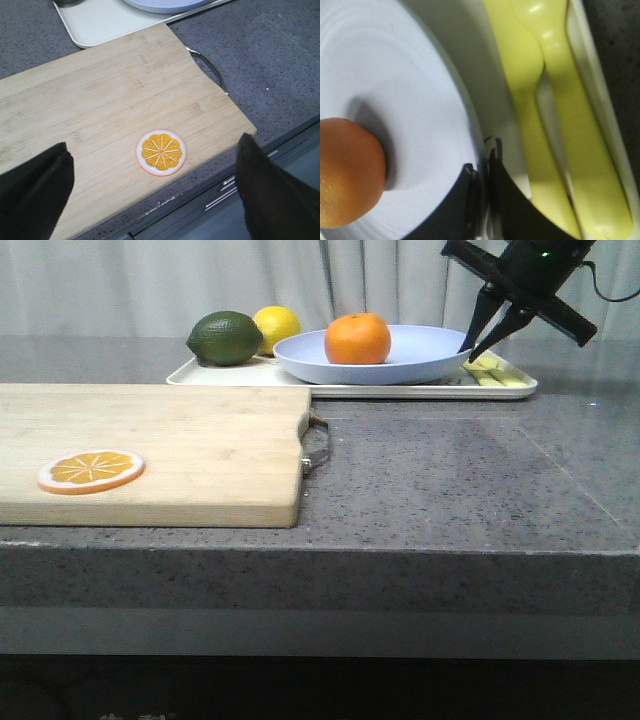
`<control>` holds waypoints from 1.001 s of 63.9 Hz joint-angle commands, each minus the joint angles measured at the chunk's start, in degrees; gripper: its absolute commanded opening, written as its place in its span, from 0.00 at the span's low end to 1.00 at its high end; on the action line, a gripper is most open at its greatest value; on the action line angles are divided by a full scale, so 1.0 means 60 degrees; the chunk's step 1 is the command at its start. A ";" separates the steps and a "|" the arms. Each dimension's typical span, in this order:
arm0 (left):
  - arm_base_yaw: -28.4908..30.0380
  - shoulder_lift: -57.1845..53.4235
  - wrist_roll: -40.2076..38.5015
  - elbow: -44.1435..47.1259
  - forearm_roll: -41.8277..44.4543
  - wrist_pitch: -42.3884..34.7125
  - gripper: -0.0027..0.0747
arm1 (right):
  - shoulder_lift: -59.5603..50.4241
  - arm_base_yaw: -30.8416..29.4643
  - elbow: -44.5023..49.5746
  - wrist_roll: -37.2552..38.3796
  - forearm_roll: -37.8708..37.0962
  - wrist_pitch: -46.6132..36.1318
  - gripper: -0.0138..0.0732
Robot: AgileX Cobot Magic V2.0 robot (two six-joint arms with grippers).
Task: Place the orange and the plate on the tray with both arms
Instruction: 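Open the right gripper off the plate rim and raise it away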
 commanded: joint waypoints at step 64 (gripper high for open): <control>0.0020 0.0030 -0.0081 -0.0243 0.0007 -0.0653 0.85 | -0.0868 -0.0051 -0.0488 -0.0168 0.0411 -0.0097 0.57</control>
